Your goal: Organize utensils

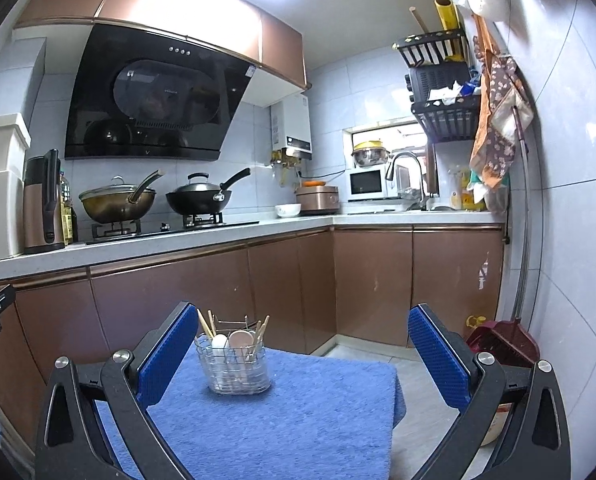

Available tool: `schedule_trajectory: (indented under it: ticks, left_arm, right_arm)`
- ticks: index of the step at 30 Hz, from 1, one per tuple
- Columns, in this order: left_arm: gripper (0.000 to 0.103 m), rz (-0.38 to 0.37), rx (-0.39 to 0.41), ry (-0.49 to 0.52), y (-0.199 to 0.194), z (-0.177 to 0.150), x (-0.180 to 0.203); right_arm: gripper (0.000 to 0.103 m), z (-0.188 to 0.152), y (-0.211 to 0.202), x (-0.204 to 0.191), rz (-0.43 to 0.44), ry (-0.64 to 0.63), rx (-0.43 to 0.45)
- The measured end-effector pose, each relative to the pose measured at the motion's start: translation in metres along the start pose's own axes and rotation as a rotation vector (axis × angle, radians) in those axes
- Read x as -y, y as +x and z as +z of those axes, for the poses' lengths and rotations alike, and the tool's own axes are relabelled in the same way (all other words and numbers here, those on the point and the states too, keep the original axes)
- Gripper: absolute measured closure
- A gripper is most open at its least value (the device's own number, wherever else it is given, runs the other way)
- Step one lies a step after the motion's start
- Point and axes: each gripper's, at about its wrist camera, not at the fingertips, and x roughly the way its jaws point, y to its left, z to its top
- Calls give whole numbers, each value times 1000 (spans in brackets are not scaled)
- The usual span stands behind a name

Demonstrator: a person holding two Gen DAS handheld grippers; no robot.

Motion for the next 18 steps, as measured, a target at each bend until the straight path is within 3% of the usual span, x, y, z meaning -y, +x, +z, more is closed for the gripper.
schedule_trajectory:
  ticks: [18]
  left_arm:
    - [23, 8, 6, -8, -7, -5, -2]
  right_arm:
    - [0, -6, -7, 3, -11, 2, 5]
